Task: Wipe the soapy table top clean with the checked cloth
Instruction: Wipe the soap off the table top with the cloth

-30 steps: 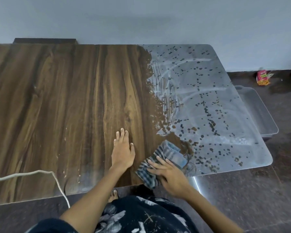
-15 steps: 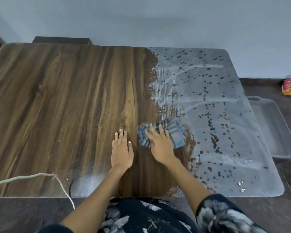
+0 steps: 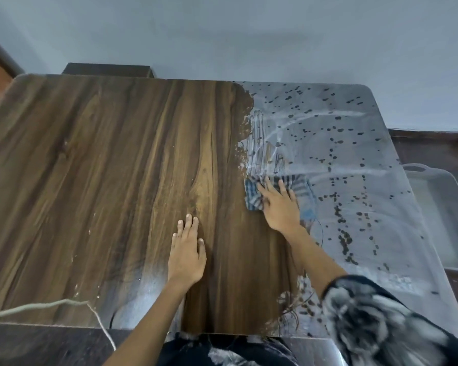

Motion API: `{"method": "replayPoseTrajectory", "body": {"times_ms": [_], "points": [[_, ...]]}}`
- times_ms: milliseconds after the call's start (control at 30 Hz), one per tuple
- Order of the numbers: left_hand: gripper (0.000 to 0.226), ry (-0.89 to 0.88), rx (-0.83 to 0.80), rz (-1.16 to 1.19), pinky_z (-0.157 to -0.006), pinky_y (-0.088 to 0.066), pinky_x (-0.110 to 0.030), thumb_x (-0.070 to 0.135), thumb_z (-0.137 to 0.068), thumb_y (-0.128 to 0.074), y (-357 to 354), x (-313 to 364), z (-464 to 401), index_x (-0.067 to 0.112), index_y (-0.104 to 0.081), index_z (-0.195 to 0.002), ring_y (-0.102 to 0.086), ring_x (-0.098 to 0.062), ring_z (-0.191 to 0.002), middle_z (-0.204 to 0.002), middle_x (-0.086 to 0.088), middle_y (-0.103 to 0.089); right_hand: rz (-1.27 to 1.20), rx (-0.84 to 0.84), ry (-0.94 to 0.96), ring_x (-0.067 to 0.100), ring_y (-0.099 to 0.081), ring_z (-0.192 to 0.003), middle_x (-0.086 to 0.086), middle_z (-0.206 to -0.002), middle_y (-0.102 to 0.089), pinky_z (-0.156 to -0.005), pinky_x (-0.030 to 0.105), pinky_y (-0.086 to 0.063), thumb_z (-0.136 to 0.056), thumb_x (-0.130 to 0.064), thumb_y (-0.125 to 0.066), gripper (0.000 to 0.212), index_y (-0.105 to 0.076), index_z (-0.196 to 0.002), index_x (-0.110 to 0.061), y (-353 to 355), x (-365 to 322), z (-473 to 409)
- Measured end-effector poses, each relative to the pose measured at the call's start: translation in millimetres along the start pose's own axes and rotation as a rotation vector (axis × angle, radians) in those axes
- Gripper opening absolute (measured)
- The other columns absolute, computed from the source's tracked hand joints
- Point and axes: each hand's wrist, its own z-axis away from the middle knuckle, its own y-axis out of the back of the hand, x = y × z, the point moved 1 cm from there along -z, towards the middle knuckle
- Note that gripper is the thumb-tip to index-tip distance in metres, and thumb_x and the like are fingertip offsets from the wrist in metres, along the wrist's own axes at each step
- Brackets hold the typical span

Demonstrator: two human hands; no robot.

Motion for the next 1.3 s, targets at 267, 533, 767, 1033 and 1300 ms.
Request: {"method": "replayPoseTrajectory", "body": {"times_ms": [267,533,767,1033,1300], "points": [[0.054,0.029,-0.015,0.003,-0.117,0.001,-0.036,0.025,-0.100,-0.030,3,8,-26,0.014,-0.009,-0.148,0.008,-0.018,-0.143,-0.157,-0.001,-0.001,-0.065,-0.051,0.317,0.021,-0.001,-0.144,-0.010,-0.156,-0.011,-0.112,0.036,0.013,-0.097,-0.018,-0.031,0.051,-0.026,-0.146,-0.031,-32,-52,47],[0.061,0.036,-0.014,-0.061,-0.115,0.006,-0.036,0.037,-0.099,-0.028,-1,23,-53,0.014,-0.002,-0.148,0.014,-0.019,-0.142,-0.157,-0.001,0.006,-0.101,0.007,0.147,0.011,-0.004,-0.142,-0.021,-0.148,-0.015,-0.115,0.030,0.007,-0.097,-0.017,-0.035,0.049,-0.030,-0.141,-0.037,-15,6,43],[0.058,-0.041,-0.025,-0.062,-0.114,0.007,-0.031,0.035,-0.099,-0.026,4,35,-92,0.015,-0.002,-0.148,0.014,-0.016,-0.142,-0.156,0.000,0.006,-0.070,-0.012,-0.050,0.025,0.004,-0.145,-0.007,-0.158,-0.004,-0.116,0.045,0.002,-0.100,-0.016,-0.031,0.051,-0.020,-0.148,-0.029,18,-29,-102],[0.054,-0.082,-0.024,-0.102,-0.116,0.002,-0.032,0.028,-0.100,-0.024,6,38,-144,0.013,-0.003,-0.149,0.008,-0.018,-0.144,-0.157,-0.002,0.003,-0.048,-0.010,0.268,0.012,-0.003,-0.144,-0.019,-0.152,-0.012,-0.112,0.026,0.011,-0.100,-0.021,-0.028,0.047,-0.027,-0.145,-0.034,-8,-25,-24],[0.054,-0.108,-0.036,-0.130,-0.116,0.000,-0.033,0.029,-0.101,-0.023,9,39,-164,0.013,-0.004,-0.148,0.007,-0.018,-0.144,-0.157,-0.001,0.003,0.051,0.032,-0.066,0.025,0.001,-0.145,-0.008,-0.157,-0.003,-0.116,0.045,0.000,-0.100,-0.021,-0.033,0.053,-0.014,-0.148,-0.030,23,1,-117]]}}
